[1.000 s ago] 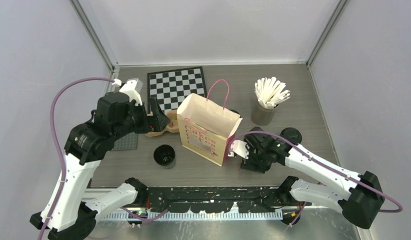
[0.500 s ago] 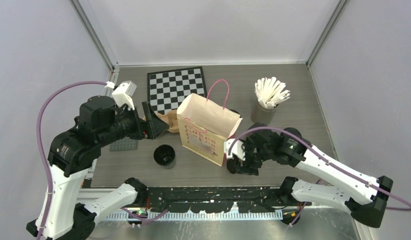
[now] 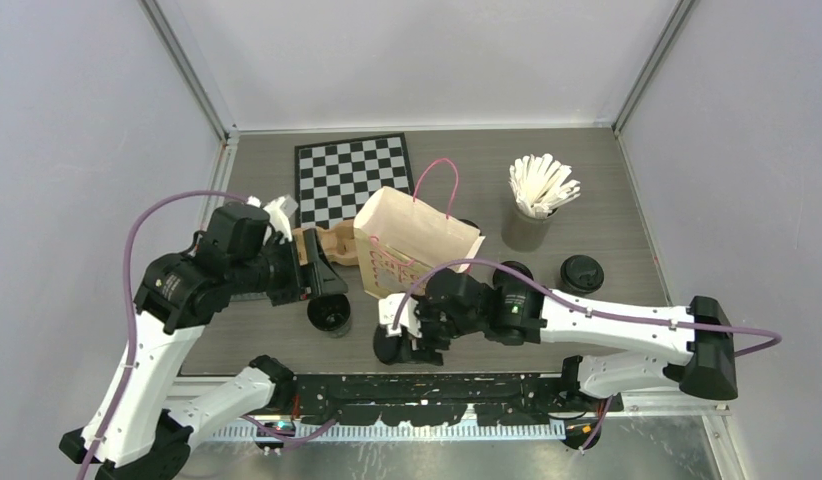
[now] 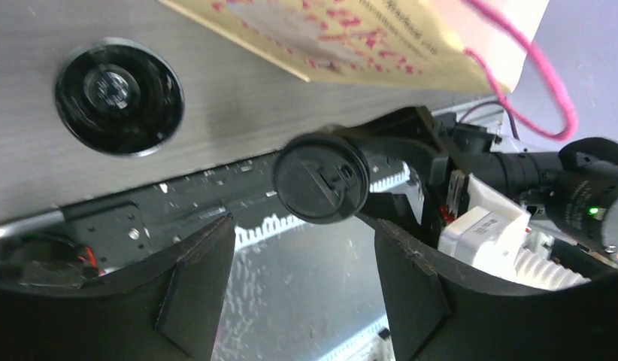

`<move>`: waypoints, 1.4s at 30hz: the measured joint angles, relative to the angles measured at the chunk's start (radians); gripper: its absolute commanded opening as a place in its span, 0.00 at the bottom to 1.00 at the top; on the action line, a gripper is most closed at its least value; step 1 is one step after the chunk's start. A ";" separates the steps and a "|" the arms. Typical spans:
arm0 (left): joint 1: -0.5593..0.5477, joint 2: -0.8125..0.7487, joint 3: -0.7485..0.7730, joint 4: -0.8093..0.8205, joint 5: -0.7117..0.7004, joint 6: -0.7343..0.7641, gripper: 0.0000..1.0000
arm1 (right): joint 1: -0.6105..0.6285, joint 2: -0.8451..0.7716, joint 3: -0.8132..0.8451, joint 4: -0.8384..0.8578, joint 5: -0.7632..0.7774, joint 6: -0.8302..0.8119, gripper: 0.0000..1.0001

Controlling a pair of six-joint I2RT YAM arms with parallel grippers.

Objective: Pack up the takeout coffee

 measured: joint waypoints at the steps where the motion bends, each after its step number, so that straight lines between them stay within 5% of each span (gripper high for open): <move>1: 0.000 -0.009 -0.027 0.005 0.022 -0.023 0.68 | 0.004 0.013 0.000 0.055 0.014 0.012 0.71; 14: 0.000 -0.152 -0.214 0.142 0.225 -0.288 0.68 | 0.044 0.031 0.003 0.418 0.180 0.093 0.72; 42: 0.000 -0.124 -0.195 0.218 0.187 -0.415 0.70 | 0.099 -0.127 -0.030 0.481 0.384 0.125 0.72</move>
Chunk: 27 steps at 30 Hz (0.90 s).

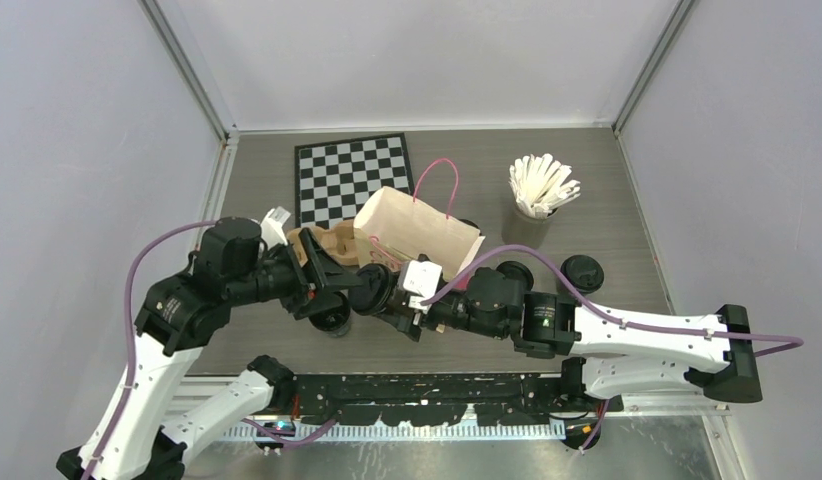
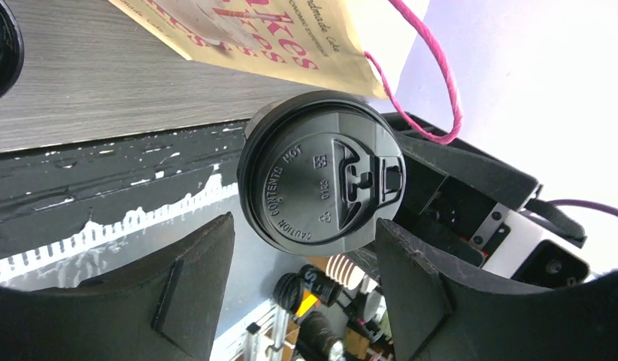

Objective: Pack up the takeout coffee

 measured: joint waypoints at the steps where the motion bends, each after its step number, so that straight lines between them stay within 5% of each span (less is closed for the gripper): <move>1: 0.000 -0.005 0.000 0.001 -0.006 -0.013 0.69 | 0.000 -0.003 -0.002 0.004 0.002 0.000 0.72; 14: 0.004 -0.220 -0.258 0.275 -0.074 -0.348 0.63 | 0.003 -0.005 -0.013 0.074 0.023 0.018 0.72; 27: 0.005 -0.136 -0.127 0.202 -0.085 -0.293 0.72 | 0.007 -0.007 -0.013 0.130 0.044 0.019 0.72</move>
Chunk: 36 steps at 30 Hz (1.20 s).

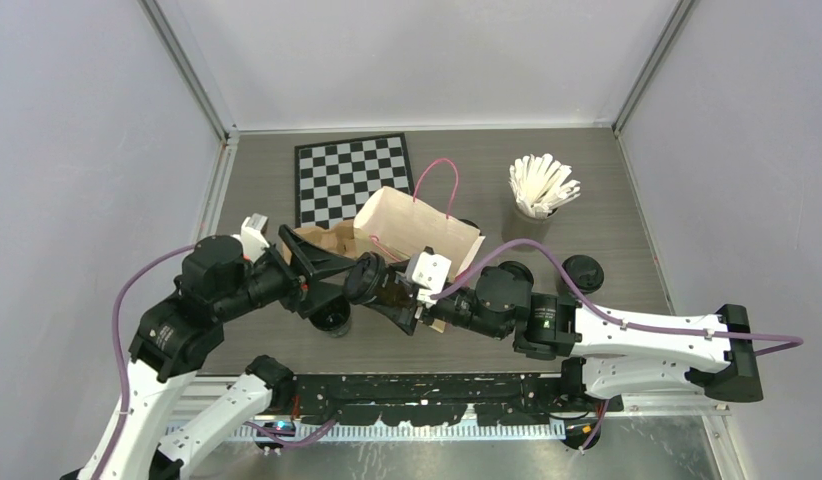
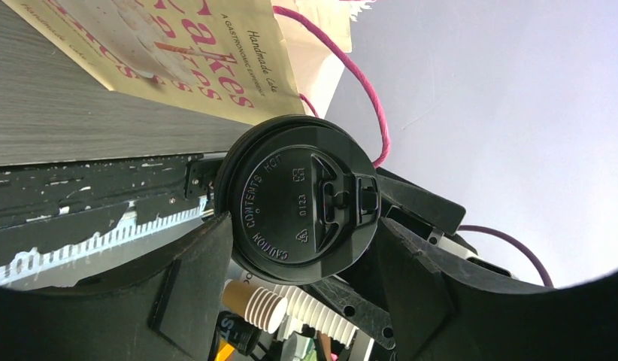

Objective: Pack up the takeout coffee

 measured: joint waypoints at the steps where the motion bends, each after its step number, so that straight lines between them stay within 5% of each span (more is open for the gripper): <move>1: 0.000 0.000 0.005 -0.003 0.001 0.000 0.71 | 0.002 -0.002 0.000 0.001 0.000 0.000 0.72; 18: 0.000 -0.010 -0.010 -0.027 -0.014 -0.054 0.70 | 0.010 -0.028 0.000 0.015 0.012 -0.005 0.71; 29: 0.000 -0.097 -0.119 0.095 -0.019 -0.241 0.50 | 0.018 -0.002 0.000 0.092 0.011 0.003 0.71; 36: 0.000 -0.103 -0.138 0.130 -0.027 -0.293 0.26 | 0.018 0.005 0.000 0.124 0.041 0.006 0.73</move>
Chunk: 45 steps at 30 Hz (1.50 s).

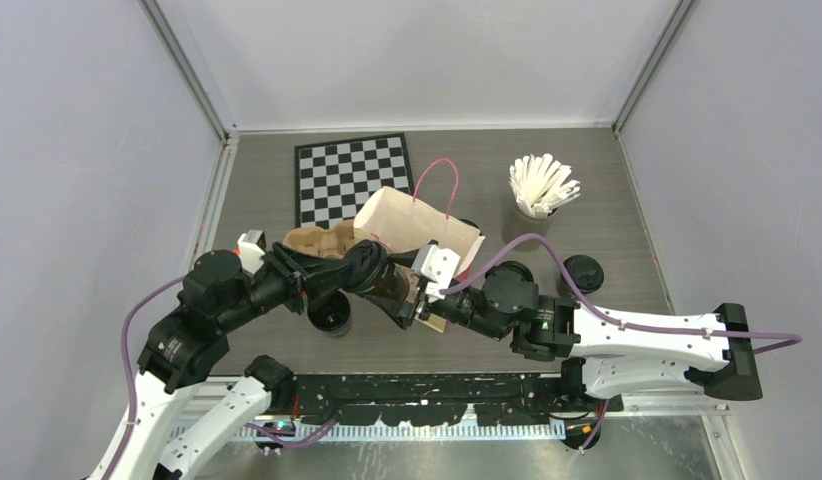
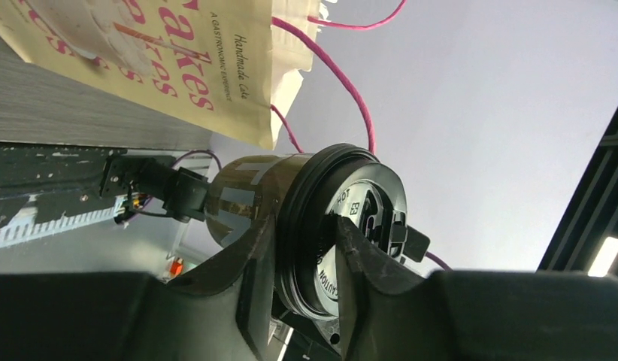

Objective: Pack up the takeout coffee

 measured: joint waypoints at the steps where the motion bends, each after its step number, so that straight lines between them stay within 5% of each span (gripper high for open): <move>1: 0.000 -0.001 0.000 0.006 -0.002 0.000 0.24 | 0.000 0.000 0.000 0.000 0.005 0.005 0.74; 6: 0.000 -0.014 -0.003 0.024 -0.008 0.006 0.10 | 0.000 0.000 0.000 -0.013 0.011 0.033 0.80; 17: 0.000 -0.016 -0.025 0.022 0.025 0.153 0.07 | 0.006 -0.066 -0.051 -0.179 0.014 0.103 0.89; 28: 0.000 0.074 -0.040 0.006 0.139 0.492 0.03 | 0.007 -0.278 -0.098 -0.466 0.072 0.234 0.90; 45: -0.045 -0.008 -0.470 0.202 0.177 0.739 0.07 | 0.007 -0.334 0.016 -0.790 0.339 0.384 0.91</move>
